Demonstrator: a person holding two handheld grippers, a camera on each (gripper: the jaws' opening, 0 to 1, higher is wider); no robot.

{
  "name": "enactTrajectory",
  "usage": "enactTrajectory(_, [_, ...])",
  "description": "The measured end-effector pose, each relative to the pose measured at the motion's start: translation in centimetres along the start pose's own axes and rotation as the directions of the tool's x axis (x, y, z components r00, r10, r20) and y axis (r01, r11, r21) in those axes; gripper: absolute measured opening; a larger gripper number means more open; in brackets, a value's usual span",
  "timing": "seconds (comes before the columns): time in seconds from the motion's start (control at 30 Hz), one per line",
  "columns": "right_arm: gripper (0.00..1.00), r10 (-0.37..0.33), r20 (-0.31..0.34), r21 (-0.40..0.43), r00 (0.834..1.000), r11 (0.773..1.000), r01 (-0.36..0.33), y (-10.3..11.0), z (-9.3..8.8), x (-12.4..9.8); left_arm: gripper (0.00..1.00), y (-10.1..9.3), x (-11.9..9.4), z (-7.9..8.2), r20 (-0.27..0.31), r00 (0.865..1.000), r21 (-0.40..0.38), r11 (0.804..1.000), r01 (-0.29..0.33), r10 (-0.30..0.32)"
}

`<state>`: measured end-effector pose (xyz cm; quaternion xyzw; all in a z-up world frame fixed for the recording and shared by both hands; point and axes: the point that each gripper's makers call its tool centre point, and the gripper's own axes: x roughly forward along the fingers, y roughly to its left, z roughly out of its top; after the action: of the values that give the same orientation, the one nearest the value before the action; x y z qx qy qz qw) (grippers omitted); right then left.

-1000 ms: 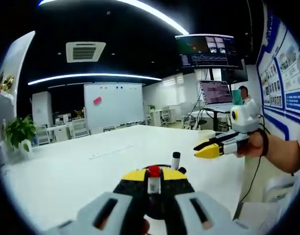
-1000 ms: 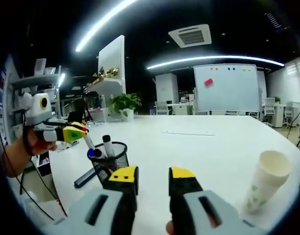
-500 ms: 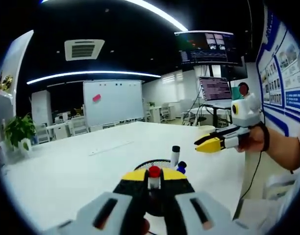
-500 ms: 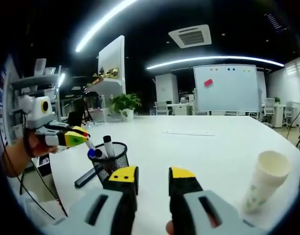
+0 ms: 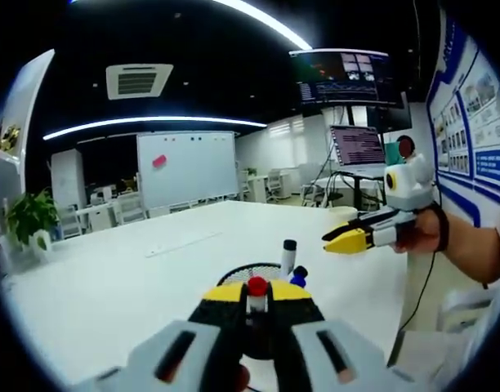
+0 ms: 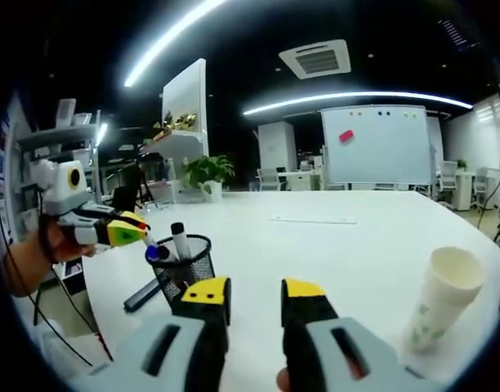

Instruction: Place the scattered laser pointers and whiteboard markers into the pen holder and stack the scattered paper cups together

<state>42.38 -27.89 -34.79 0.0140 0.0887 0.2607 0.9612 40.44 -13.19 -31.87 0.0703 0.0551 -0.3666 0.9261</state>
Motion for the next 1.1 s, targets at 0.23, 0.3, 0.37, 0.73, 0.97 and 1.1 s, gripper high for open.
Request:
enactTrajectory(0.23, [0.25, -0.003, -0.001, 0.001, 1.0, 1.0, 0.003, 0.0, -0.1, 0.0, 0.11, 0.0, -0.1, -0.1, -0.013, 1.0, -0.003, 1.0, 0.0, 0.0])
enactTrajectory(0.3, [0.25, -0.004, 0.0, 0.002, 1.0, 1.0, 0.004, 0.0, -0.1, 0.0, 0.14, 0.0, -0.2, -0.2, -0.014, 1.0, -0.002, 1.0, -0.003, 0.003])
enactTrajectory(0.37, [0.25, -0.004, 0.001, 0.002, 1.0, 1.0, 0.004, 0.0, 0.0, 0.0, 0.18, 0.1, -0.2, -0.2, -0.014, 1.0, 0.0, 1.0, -0.008, 0.008])
enactTrajectory(0.73, [0.25, -0.007, 0.003, 0.0, 1.0, 1.0, 0.007, 0.2, 0.1, 0.3, 0.27, 0.8, -0.9, 0.0, -0.012, 0.999, 0.003, 0.999, -0.038, 0.039])
enactTrajectory(0.97, [0.25, 0.002, -0.002, -0.005, 1.0, 1.0, -0.002, 0.5, 0.0, 0.5, 0.28, 0.9, -1.1, -0.1, -0.015, 0.999, -0.002, 0.999, -0.041, 0.041])
enactTrajectory(1.1, [0.25, 0.006, 0.001, -0.004, 1.0, 1.0, -0.006, 0.7, 0.1, 0.5, 0.29, 0.8, -1.3, -0.1, -0.016, 0.999, 0.003, 0.999, -0.043, 0.043])
